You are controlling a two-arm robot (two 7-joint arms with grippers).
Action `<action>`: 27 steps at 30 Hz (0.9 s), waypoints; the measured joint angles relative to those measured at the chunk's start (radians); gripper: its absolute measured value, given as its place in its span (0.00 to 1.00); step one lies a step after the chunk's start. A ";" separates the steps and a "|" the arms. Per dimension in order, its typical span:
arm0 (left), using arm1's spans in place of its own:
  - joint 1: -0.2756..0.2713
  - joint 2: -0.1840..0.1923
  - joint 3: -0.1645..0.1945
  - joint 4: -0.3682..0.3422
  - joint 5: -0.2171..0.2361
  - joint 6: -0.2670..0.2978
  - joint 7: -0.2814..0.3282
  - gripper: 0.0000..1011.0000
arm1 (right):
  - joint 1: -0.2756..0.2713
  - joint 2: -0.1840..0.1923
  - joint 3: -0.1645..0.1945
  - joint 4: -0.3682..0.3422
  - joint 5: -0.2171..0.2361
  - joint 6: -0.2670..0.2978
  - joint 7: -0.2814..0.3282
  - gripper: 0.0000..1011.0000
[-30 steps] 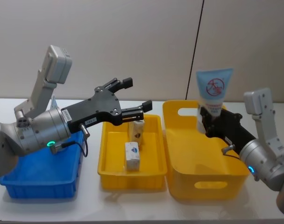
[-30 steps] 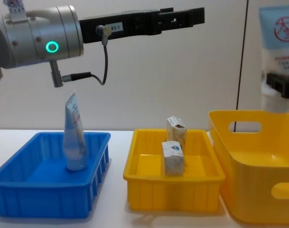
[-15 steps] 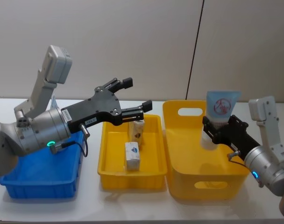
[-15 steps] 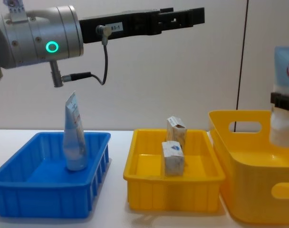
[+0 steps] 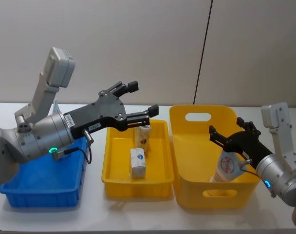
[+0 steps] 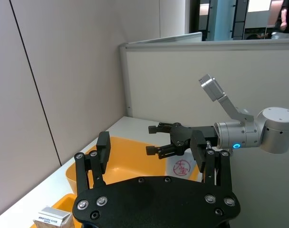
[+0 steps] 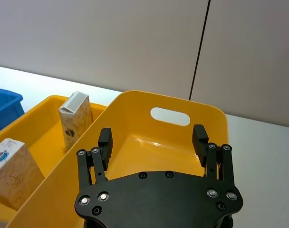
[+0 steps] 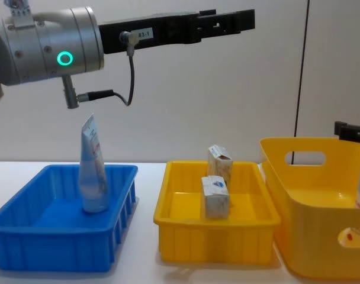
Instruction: Bimanual collaborative sorting of washing and personal care products
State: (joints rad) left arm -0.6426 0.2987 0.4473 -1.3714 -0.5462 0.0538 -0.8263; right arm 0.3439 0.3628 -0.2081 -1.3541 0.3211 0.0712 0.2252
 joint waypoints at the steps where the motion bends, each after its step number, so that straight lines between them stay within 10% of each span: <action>1: 0.000 0.000 0.000 0.000 0.000 0.000 0.000 0.99 | 0.000 0.000 0.000 0.001 0.000 0.000 0.000 0.99; 27: 0.042 0.009 0.000 -0.026 0.034 -0.002 0.084 0.99 | -0.062 -0.005 -0.001 -0.065 -0.003 -0.006 -0.027 0.99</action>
State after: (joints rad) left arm -0.6003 0.3072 0.4477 -1.3976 -0.5120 0.0517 -0.7426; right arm 0.2815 0.3573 -0.2091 -1.4194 0.3177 0.0656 0.1978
